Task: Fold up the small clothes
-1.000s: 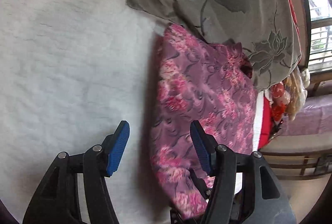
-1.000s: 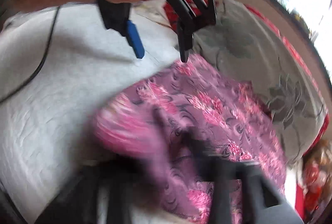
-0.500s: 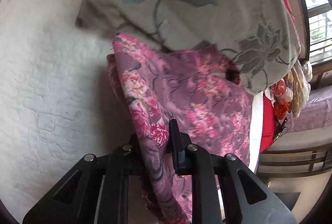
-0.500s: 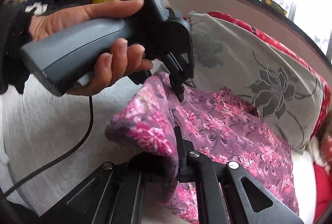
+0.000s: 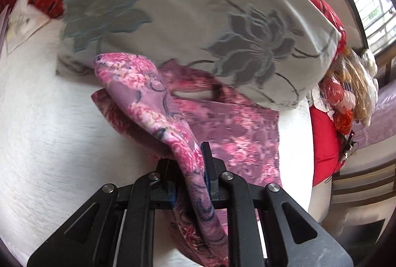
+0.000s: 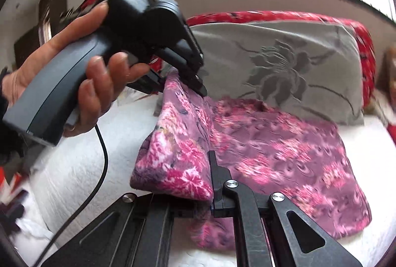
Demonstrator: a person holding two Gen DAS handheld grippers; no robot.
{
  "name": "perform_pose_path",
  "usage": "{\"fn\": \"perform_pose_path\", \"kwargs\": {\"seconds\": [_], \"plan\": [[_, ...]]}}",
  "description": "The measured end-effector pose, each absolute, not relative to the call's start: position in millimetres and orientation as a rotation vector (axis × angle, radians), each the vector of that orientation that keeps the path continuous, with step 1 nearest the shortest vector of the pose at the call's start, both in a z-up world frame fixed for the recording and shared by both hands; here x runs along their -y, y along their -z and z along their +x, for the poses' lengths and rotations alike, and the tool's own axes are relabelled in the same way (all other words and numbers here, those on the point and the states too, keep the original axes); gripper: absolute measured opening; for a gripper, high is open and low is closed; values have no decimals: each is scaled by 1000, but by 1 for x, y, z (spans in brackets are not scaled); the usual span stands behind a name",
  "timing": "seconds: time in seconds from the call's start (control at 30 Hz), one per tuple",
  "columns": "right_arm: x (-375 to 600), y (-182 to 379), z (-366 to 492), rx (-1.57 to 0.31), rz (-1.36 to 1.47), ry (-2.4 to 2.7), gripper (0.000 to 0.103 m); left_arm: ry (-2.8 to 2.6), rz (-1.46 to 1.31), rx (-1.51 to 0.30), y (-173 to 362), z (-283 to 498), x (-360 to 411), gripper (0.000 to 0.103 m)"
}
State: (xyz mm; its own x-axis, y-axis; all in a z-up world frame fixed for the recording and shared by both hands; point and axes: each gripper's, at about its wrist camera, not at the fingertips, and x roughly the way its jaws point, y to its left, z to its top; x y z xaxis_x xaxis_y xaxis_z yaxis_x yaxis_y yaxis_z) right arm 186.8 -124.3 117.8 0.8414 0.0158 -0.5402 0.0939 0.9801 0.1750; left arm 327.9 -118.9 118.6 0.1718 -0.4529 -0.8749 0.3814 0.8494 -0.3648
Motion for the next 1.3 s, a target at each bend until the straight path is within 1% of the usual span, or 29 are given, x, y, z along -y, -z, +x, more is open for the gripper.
{"fn": "perform_pose_path", "kwargs": {"seconds": [0.2, 0.37, 0.67, 0.83, 0.93, 1.0, 1.07, 1.1, 1.2, 1.23, 1.3], "plan": [[190, -112, 163, -572, 408, 68, 5, 627, 2, -1253, -124, 301, 183, 13], [238, -100, 145, -578, 577, 95, 5, 646, 60, -1261, -114, 284, 235, 13], [305, -70, 120, -582, 762, 165, 5, 667, 161, -1306, -81, 264, 315, 13], [330, -43, 113, -618, 895, 180, 5, 634, 222, -1351, -56, 260, 343, 18], [341, -22, 113, -661, 979, 178, 6, 661, 177, -1360, -63, 260, 341, 19], [348, -11, 112, -686, 1014, 194, 9, 681, 120, -1336, -78, 264, 331, 21], [352, -4, 112, -712, 1042, 180, 15, 690, 70, -1295, -94, 269, 314, 21], [353, -4, 111, -724, 1048, 178, 15, 678, 50, -1275, -99, 274, 303, 22], [360, -14, 100, -753, 1023, 178, 20, 634, -12, -1256, -102, 291, 259, 30], [366, -23, 91, -734, 1010, 199, 21, 616, -24, -1258, -99, 296, 245, 30], [380, -42, 82, -652, 975, 228, 27, 587, -48, -1272, -88, 303, 219, 30]]}}
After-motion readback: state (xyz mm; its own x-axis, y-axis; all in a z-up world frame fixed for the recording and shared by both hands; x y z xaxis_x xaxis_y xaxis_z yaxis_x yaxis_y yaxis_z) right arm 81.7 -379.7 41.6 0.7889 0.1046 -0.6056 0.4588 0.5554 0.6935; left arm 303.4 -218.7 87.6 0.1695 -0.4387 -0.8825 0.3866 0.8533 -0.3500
